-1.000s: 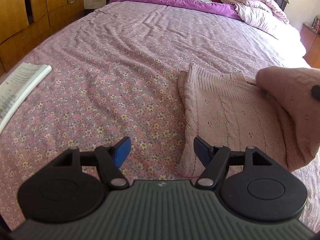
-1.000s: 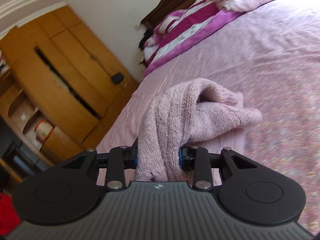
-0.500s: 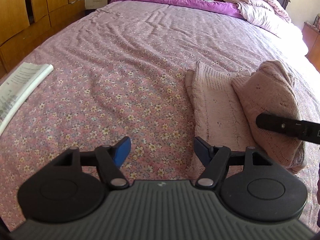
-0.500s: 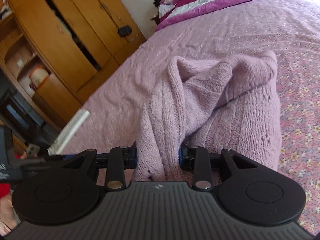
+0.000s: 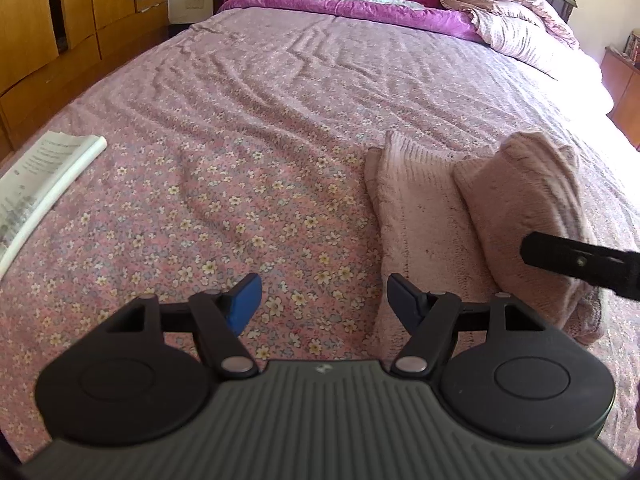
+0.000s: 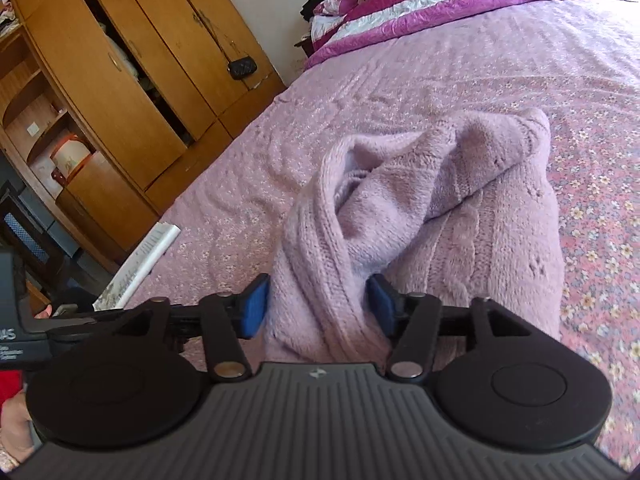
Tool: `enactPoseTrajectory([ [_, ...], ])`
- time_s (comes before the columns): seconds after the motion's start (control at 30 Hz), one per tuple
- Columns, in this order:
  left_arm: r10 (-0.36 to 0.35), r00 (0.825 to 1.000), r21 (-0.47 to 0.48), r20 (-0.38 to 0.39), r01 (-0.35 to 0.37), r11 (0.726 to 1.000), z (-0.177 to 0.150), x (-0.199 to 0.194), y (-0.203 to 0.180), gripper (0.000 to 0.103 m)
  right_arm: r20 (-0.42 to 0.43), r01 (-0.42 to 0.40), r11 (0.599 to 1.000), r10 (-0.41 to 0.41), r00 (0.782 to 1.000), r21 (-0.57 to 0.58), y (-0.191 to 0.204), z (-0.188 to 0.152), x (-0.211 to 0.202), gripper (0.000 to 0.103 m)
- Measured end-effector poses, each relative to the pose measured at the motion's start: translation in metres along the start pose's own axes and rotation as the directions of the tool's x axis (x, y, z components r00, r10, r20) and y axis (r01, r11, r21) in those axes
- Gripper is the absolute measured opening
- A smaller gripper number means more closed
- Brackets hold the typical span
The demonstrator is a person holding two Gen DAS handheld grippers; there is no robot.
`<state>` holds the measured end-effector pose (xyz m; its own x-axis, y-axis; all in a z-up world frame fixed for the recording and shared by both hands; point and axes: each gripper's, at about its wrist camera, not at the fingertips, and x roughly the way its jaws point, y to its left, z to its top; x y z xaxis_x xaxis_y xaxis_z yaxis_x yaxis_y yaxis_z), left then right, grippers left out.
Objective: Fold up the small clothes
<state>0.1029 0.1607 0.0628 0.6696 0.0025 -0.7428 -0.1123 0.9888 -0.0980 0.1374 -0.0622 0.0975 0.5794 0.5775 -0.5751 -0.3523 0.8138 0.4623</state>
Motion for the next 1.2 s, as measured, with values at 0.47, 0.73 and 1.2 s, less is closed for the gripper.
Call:
enactPoseTrajectory([
  [0.47,-0.152,0.987,0.026,0.052,0.151,0.988,0.025,-0.019,-0.035,0.071,0.157,0.205,0.979,-0.205,0.966,0.014,-0.034,-0.015,-0.079,0.076],
  [0.73,-0.222,0.974,0.077,0.050,0.218,0.973,0.040,-0.012,-0.066,0.071,0.158,0.253,0.960,-0.270,0.950,0.122,-0.071,-0.026,-0.085,0.079],
  [1.2,-0.278,0.959,0.152,0.049,0.268,0.951,0.042,0.012,-0.100,0.071,0.154,0.237,0.957,-0.262,0.953,0.167,-0.093,-0.038,-0.077,0.082],
])
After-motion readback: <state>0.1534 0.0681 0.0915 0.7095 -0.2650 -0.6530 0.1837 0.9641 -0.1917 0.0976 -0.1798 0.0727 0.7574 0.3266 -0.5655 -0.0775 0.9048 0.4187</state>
